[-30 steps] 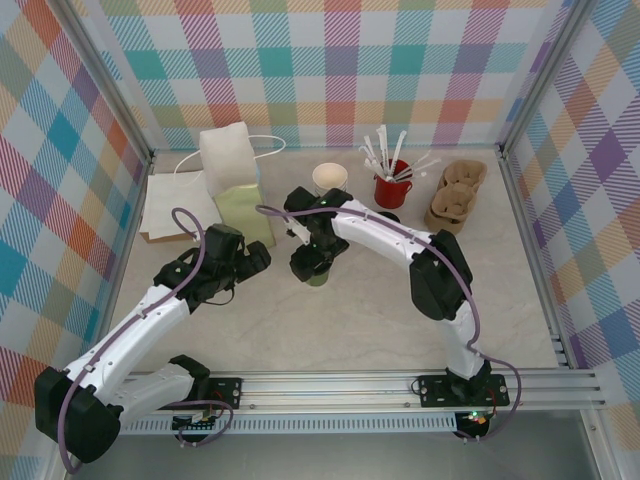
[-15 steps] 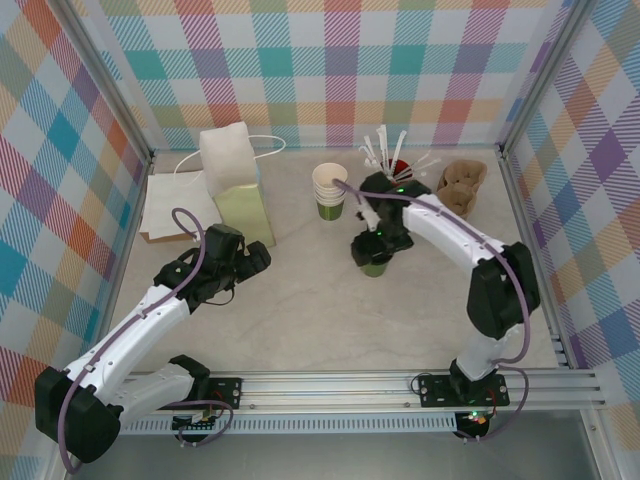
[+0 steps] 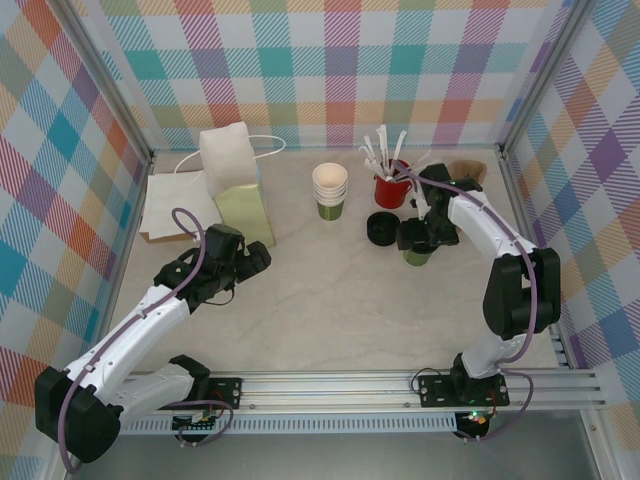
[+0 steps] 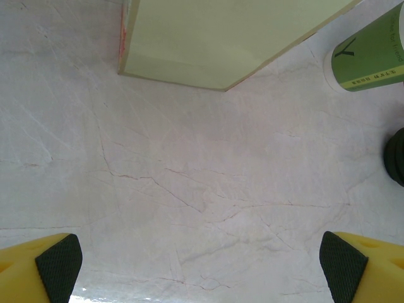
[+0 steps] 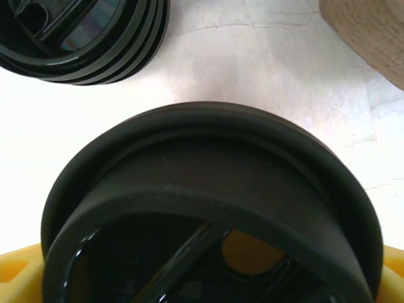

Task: Pack the takeout coffee

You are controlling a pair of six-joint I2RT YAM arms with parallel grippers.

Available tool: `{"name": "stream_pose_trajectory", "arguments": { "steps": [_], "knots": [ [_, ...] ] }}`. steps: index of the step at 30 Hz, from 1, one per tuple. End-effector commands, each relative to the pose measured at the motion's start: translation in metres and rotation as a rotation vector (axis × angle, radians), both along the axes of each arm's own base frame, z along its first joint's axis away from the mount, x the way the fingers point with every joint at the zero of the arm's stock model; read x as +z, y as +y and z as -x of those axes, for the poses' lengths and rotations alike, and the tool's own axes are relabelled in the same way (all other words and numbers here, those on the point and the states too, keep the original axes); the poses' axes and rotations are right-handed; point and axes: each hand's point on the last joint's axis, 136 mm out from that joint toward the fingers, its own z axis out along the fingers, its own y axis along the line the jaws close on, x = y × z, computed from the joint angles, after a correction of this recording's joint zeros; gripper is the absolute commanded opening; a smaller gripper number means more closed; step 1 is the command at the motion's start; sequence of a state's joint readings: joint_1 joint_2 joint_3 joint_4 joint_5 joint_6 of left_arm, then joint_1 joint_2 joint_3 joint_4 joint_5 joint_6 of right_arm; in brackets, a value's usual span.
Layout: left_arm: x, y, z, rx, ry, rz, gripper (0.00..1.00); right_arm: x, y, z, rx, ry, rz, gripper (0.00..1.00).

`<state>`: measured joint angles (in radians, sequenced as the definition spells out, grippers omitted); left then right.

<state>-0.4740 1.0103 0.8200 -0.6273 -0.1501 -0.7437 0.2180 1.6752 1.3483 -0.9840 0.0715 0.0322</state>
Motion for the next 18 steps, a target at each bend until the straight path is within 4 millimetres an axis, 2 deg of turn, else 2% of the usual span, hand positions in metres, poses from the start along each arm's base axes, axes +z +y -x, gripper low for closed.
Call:
{"name": "stream_pose_trajectory", "arguments": {
  "steps": [1, 8, 13, 18],
  "knots": [
    [0.004, 0.005, -0.002, 0.017, 0.001, -0.006, 0.99, -0.006, 0.0, 0.0, 0.02, 0.009, 0.0, 0.91],
    [0.006, 0.004, -0.003, 0.011, 0.002, -0.009, 0.99, -0.01, -0.001, 0.003, 0.017, 0.031, 0.001, 0.99],
    [0.011, 0.004, -0.004, 0.006, -0.007, -0.011, 0.99, 0.0, -0.001, 0.006, 0.018, 0.011, -0.008, 1.0],
    [0.017, 0.002, -0.006, 0.001, -0.016, -0.008, 0.99, 0.011, -0.009, 0.007, 0.002, -0.015, 0.028, 1.0]
  ]
}}
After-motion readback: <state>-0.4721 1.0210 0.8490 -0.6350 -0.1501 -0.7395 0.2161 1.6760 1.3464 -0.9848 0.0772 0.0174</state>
